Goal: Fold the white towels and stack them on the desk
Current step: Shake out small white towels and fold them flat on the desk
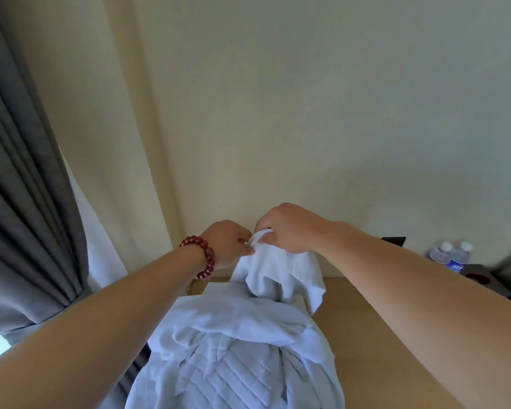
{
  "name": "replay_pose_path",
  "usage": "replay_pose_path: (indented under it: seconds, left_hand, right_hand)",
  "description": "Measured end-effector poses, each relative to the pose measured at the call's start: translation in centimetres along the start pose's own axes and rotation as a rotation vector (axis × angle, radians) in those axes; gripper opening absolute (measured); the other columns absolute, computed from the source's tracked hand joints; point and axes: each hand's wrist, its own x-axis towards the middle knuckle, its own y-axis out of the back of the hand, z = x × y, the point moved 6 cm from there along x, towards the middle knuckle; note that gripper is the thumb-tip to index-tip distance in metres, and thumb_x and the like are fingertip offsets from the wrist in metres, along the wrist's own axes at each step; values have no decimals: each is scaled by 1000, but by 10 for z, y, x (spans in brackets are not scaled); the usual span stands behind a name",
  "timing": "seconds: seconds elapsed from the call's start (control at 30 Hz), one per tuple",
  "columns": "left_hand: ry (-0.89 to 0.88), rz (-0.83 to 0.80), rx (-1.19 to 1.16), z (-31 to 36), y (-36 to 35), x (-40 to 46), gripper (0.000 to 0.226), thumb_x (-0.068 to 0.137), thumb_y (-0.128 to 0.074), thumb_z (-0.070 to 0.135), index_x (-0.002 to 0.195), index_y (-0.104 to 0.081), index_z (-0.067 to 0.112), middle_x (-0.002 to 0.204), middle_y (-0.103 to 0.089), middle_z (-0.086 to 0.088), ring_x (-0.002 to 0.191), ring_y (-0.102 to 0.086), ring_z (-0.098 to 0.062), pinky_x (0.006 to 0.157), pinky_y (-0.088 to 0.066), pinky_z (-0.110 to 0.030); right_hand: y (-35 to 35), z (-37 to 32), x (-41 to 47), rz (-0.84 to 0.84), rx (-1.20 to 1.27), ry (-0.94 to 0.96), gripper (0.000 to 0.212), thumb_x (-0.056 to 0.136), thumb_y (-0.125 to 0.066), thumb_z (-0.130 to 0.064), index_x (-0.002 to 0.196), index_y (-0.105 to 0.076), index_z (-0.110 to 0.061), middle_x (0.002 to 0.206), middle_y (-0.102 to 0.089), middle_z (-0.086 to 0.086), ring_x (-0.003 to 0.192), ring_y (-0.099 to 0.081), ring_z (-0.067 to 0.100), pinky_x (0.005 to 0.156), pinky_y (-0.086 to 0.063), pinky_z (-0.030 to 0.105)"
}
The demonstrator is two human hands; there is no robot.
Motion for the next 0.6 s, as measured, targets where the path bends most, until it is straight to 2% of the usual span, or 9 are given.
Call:
replay_pose_path:
  seconds: [0.07, 0.17, 0.3, 0.37, 0.43, 0.53, 0.6]
  left_hand:
    - [13, -9, -41, 3, 6, 4, 15, 89, -70, 37, 79, -63, 28, 74, -56, 17, 72, -53, -5, 60, -34, -19]
    - [-16, -54, 21, 23, 6, 5, 30, 83, -73, 50, 80, -63, 22, 79, -63, 7, 79, -61, -16, 65, -43, -26]
    - [-4, -46, 36, 51, 5, 9, 34, 87, -69, 48, 108, -65, 21, 100, -66, 4, 95, -60, -19, 80, -47, -28]
    - [12, -23, 28, 66, 7, 16, 35, 87, -70, 45, 113, -67, 22, 103, -68, 4, 98, -61, -19, 87, -49, -31]
    - [27, -30, 76, 87, 4, 23, 32, 85, -72, 41, 111, -67, 23, 102, -69, 5, 96, -62, -17, 86, -50, -31]
    - [60, -29, 211, 117, -1, 31, 16, 84, -72, 41, 88, -63, 28, 85, -65, 9, 80, -60, -13, 69, -45, -25]
    - [87, 30, 260, 140, 3, 35, 16, 87, -68, 39, 84, -61, 25, 83, -64, 8, 80, -60, -15, 67, -43, -26]
  right_hand:
    - [11, 3, -3, 14, -25, -1, 23, 99, -54, -29, 109, -74, -22, 102, -72, -3, 94, -63, 20, 83, -52, 36]
    - [31, 14, -11, 47, -65, 2, 21, 100, -54, -28, 104, -74, -21, 96, -71, -3, 89, -63, 19, 76, -51, 33]
    - [65, 42, -31, 107, -81, -16, 20, 100, -56, -30, 102, -73, -21, 96, -71, -3, 90, -62, 20, 78, -51, 35]
    - [82, 61, -45, 134, -98, -23, 20, 100, -56, -30, 103, -73, -21, 97, -70, -2, 92, -62, 21, 81, -51, 36]
    - [99, 84, -62, 160, -123, -30, 21, 100, -54, -30, 102, -72, -20, 96, -70, -1, 93, -61, 23, 80, -50, 35]
    - [129, 122, -94, 217, -150, -50, 22, 101, -53, -31, 104, -72, -22, 96, -69, -1, 94, -61, 25, 80, -50, 35]
    - [152, 150, -121, 276, -168, -54, 22, 102, -52, -31, 110, -72, -24, 104, -71, 0, 99, -62, 26, 84, -51, 36]
